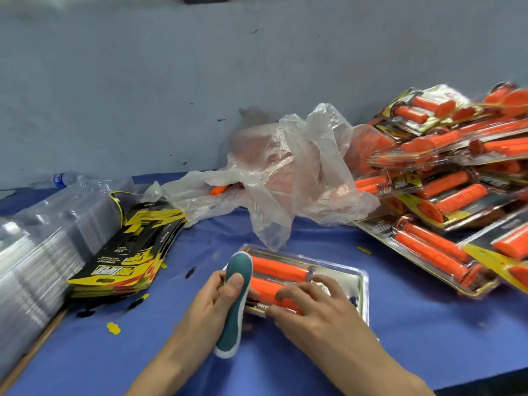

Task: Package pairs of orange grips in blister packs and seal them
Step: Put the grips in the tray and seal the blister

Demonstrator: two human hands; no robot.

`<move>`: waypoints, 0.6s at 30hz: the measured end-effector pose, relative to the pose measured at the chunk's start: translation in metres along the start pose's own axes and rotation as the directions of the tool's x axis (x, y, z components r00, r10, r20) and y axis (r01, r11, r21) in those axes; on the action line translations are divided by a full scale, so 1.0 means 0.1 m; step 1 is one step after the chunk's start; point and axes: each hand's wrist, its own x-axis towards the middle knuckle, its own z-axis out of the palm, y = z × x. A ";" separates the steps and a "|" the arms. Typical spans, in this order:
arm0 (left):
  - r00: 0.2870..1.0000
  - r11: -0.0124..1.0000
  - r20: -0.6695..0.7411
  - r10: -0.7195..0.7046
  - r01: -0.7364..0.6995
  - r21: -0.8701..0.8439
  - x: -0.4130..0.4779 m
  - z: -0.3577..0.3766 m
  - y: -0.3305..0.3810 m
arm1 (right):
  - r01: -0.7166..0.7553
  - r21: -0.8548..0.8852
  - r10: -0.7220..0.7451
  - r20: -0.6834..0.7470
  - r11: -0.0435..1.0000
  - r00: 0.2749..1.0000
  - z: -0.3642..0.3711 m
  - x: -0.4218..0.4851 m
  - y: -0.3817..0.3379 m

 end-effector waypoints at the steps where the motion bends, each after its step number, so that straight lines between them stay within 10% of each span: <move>1: 0.998 1.000 -0.055 0.020 -0.020 0.012 0.03 -0.03 0.02 | 0.037 -0.020 -0.037 -0.017 0.999 0.999 0.03 0.01 0.04; 18: 0.963 0.990 -0.260 -0.066 0.096 0.104 0.11 -0.40 0.02 | 0.027 -0.038 -0.028 -0.026 0.999 0.999 -0.13 -0.35 0.56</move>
